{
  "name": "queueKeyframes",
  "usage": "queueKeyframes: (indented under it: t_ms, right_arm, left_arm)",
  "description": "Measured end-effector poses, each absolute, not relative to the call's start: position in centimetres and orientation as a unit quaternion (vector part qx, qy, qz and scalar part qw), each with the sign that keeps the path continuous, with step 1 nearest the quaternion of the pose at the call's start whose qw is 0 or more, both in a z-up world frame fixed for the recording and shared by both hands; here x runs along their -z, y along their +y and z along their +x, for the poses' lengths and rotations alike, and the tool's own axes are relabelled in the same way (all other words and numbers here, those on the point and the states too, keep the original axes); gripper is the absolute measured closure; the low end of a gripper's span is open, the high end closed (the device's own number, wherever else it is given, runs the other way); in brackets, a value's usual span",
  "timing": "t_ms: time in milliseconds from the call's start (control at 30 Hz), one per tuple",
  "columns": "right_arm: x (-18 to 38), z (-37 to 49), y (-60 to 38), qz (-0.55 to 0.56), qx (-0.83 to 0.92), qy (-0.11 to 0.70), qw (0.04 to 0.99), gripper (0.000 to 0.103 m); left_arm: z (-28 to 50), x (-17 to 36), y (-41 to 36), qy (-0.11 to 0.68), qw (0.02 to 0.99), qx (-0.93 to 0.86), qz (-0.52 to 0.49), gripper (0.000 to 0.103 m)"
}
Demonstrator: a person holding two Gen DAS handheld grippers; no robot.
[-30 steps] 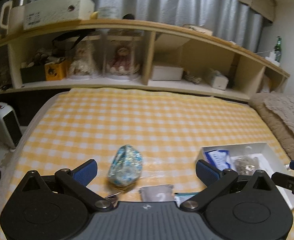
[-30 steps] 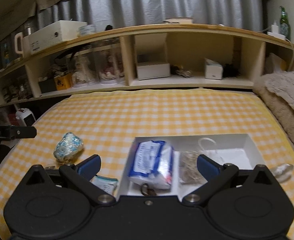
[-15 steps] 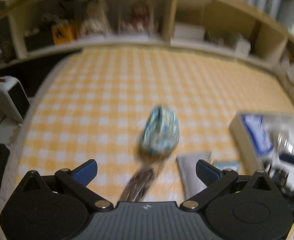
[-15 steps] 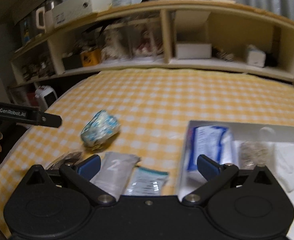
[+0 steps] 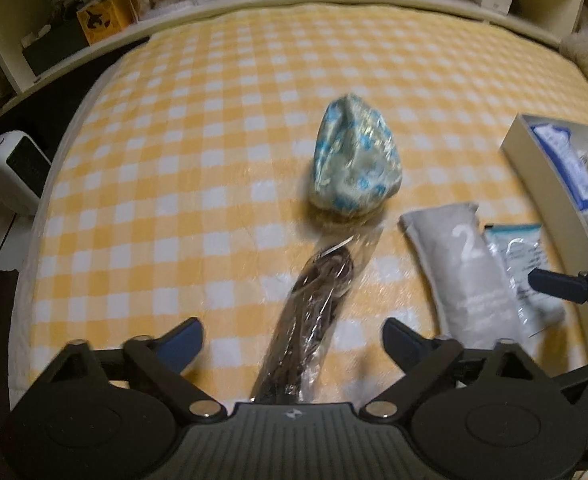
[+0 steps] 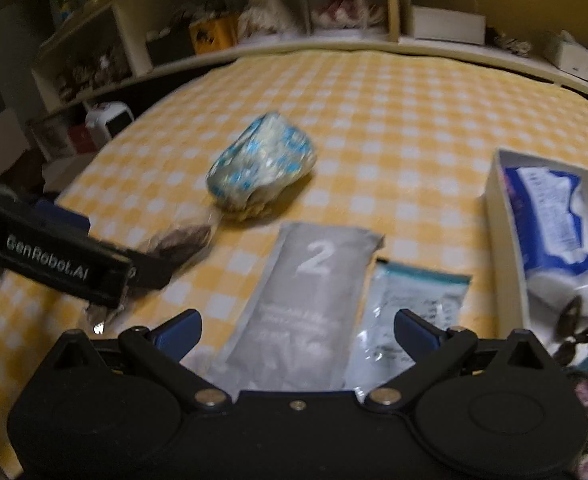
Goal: Organize soft objects
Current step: 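Move both tools back toward the remaining items on the bed, then grasp the clear bag of dark cord with the left tool while the right tool grasps the grey pouch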
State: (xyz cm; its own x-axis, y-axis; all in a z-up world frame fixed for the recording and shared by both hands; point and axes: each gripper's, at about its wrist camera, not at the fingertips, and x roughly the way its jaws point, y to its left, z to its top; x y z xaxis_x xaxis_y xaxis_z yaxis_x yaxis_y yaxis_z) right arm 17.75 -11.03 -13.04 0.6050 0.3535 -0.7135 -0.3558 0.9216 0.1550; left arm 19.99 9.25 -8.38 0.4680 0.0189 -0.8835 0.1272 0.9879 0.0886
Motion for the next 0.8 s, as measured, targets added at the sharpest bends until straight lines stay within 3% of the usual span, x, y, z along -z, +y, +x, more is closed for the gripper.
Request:
queueKeyframes:
  t_ms: [233,533,667,767,800]
  right_arm:
    - [14.2,17.6,-10.9,-0.061,-0.163,0.407,0.897,0.0]
    - [13.3,18.3,-13.4,-0.011,-0.18,0.415,0.892,0.001]
    - [13.5,18.5,-12.8,-0.012,-0.18,0.409,0.894,0.007]
    - [13.4,18.3,-12.3,-0.017,-0.199,0.407,0.891,0.031]
    - [13.4,18.2,-12.0,-0.018,-0.203,0.409,0.89,0.032]
  left_arm:
    - [20.7,10.4,9.0,0.55,0.831,0.032,0.081,0.037]
    - [20.8,10.6,7.5,0.55,0.829,0.06,0.076,0.058]
    - [21.3,10.7,7.0,0.539,0.839,0.046,0.065,0.065]
    - [21.7,11.0,6.8,0.534,0.842,0.04,0.058,0.066]
    - [21.7,11.1,6.6,0.532,0.844,0.039,0.062,0.066]
